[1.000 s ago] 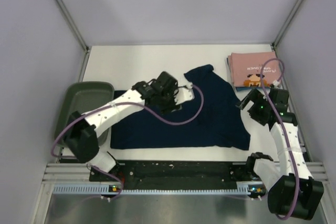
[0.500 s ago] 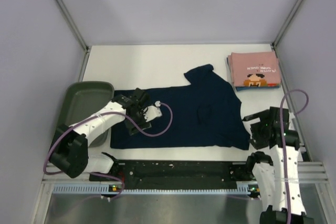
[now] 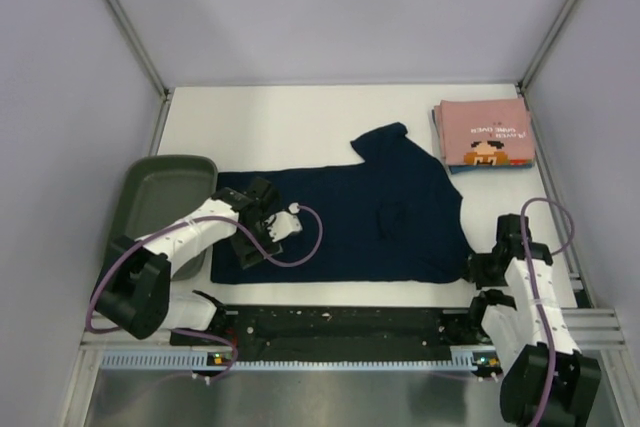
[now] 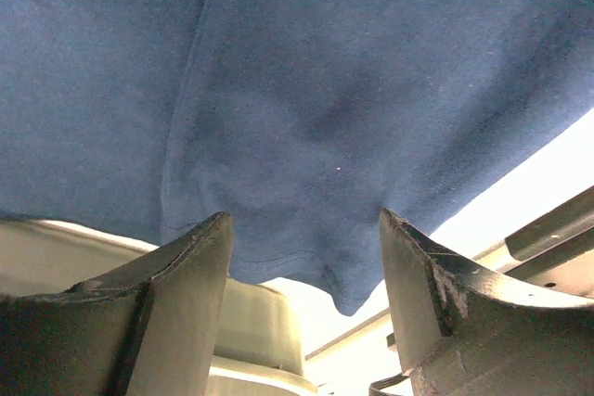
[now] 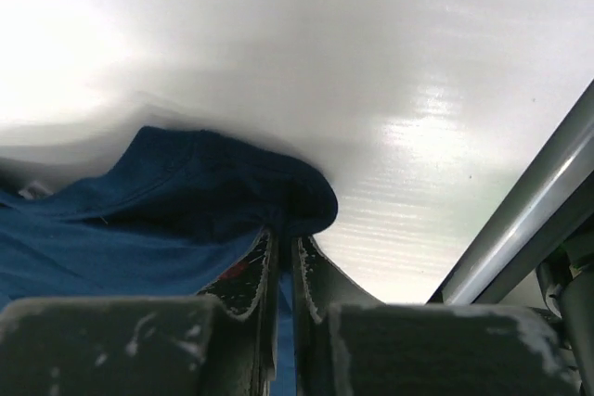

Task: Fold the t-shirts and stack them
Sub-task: Fold the flattened tshirt in 1/3 of the way

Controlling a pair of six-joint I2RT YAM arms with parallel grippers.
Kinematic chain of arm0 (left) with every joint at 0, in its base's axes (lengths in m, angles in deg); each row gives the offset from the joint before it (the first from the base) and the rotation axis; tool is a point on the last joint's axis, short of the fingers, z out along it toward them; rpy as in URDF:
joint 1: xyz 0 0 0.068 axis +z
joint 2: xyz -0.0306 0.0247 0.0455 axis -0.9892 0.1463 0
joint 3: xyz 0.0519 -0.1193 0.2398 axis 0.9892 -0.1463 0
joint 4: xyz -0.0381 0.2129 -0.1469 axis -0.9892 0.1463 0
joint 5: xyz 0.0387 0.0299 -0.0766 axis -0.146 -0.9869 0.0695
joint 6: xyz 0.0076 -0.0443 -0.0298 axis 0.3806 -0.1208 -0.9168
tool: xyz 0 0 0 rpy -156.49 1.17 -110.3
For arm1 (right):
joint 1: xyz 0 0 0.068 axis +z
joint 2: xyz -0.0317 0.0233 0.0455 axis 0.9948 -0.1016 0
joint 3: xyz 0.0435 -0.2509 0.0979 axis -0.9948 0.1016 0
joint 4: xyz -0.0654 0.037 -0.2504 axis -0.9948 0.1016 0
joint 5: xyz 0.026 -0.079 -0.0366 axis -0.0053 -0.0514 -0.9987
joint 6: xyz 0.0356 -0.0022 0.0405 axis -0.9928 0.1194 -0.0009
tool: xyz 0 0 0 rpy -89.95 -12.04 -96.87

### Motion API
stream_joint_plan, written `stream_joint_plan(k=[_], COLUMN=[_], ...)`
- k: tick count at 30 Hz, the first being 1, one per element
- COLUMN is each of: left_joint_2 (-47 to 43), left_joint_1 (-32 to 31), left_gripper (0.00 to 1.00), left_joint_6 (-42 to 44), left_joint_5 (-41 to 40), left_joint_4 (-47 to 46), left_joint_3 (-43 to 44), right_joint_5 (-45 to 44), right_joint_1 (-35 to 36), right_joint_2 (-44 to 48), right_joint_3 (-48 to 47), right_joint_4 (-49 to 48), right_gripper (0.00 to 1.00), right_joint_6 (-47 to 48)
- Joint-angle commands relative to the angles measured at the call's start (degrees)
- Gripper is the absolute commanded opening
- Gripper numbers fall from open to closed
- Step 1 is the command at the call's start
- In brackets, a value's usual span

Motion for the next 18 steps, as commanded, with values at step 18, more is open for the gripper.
stream_joint_plan(k=[18], left_joint_2=[-1.52], left_joint_1=[-7.01], left_gripper=[0.75], left_joint_6=[5.55], left_joint_5=[22.46], left_joint_4=[5.2], left_joint_3=[-4.55], right_joint_5=[-10.13], right_joint_1=[-30.61], right_joint_2=[-12.88], right_joint_3=[-8.85], right_joint_4=[-3.29], right_gripper=[0.0], right_joint_6=[16.96])
